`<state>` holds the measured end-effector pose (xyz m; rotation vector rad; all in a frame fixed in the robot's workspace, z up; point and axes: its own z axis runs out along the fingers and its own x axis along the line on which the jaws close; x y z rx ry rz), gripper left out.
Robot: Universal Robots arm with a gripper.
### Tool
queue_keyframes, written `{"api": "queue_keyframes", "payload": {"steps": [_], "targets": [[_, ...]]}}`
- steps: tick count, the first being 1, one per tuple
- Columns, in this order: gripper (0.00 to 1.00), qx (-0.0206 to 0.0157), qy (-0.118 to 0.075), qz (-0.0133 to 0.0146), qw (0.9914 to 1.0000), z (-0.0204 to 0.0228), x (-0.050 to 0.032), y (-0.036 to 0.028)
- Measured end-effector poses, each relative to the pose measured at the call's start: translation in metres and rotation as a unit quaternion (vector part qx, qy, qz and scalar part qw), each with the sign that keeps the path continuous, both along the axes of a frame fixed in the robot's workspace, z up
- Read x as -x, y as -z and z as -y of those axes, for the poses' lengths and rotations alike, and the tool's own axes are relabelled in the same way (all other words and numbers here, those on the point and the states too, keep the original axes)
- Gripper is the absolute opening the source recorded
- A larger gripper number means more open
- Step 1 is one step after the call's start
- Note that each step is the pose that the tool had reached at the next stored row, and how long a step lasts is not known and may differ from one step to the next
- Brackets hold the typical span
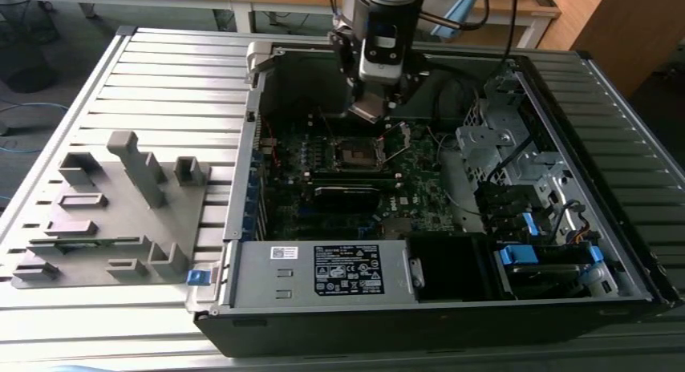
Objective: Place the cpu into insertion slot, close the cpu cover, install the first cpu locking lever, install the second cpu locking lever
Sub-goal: 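Place the cpu into insertion slot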
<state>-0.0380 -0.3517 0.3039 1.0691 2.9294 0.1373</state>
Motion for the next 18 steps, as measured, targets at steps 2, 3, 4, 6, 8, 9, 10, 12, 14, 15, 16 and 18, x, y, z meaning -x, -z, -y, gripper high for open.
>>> {"api": "queue_keyframes", "payload": {"steps": [2, 3, 4, 6, 8, 9, 10, 12, 14, 15, 16, 18], "targets": [[0.54, 0.0000, 0.019, 0.0000, 0.99983, 0.0000, 0.0000, 0.0008], [0.54, -0.0001, 0.027, 0.0000, 0.99962, 0.0000, 0.0000, 0.0012], [0.54, 0.0000, 0.036, 0.0000, 0.99934, 0.0000, 0.0000, 0.0015], [0.54, 0.0000, 0.054, 0.0000, 0.99852, 0.0000, 0.0000, 0.0022], [0.54, 0.0000, 0.073, 0.0000, 0.99732, 0.0000, 0.0000, 0.0030], [0.54, 0.0000, 0.082, 0.0000, 0.99662, 0.0000, 0.0000, 0.0034], [0.54, 0.0000, 0.091, 0.0000, 0.99584, 0.0000, 0.0000, 0.0037], [0.54, -0.0001, 0.109, 0.0000, 0.99404, 0.0000, 0.0000, 0.0045], [0.54, 0.0000, 0.127, 0.0000, 0.99192, 0.0000, 0.0000, 0.0052], [0.54, 0.0000, 0.136, 0.0000, 0.99074, 0.0000, 0.0000, 0.0055], [0.54, -0.0001, 0.145, 0.0000, 0.98940, 0.0000, 0.0000, 0.0057], [0.54, -0.0001, 0.155, 0.0000, 0.98799, 0.0001, 0.0000, 0.0057]]}}
